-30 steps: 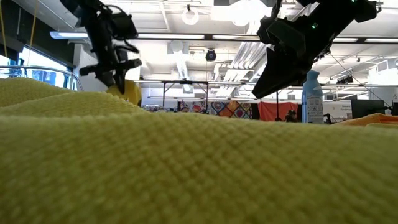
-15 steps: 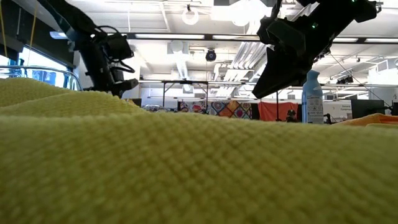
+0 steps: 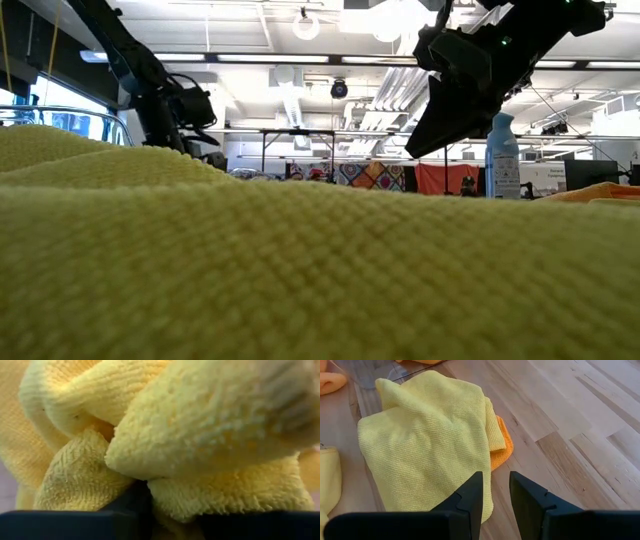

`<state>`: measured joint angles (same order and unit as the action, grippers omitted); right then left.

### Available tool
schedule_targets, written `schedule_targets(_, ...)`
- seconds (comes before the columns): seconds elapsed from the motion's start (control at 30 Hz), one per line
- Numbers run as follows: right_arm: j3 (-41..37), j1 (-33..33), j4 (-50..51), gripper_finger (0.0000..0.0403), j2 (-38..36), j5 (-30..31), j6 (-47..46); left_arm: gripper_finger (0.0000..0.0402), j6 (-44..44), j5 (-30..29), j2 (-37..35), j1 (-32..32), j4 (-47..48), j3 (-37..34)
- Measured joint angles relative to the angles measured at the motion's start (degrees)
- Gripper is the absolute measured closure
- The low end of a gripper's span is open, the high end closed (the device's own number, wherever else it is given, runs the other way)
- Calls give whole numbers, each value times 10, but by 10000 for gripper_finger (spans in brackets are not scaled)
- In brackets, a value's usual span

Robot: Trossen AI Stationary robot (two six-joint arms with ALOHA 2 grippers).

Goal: Sort microfiber towel by color & place in baskets
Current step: Put the yellow microfiber towel into the top transparent bin

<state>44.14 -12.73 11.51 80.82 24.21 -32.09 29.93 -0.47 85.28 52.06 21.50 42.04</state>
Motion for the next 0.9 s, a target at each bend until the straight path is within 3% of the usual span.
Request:
schedule_targets(0.43,0,0,-2,314,0,-2,1,263,25,16,-118,-9,141,88)
schedule_targets(0.67,0,0,-2,314,0,-3,2,263,54,14,-173,-16,142,90)
schedule_targets(0.9,0,0,-2,314,0,-4,6,263,37,15,-180,-16,133,90)
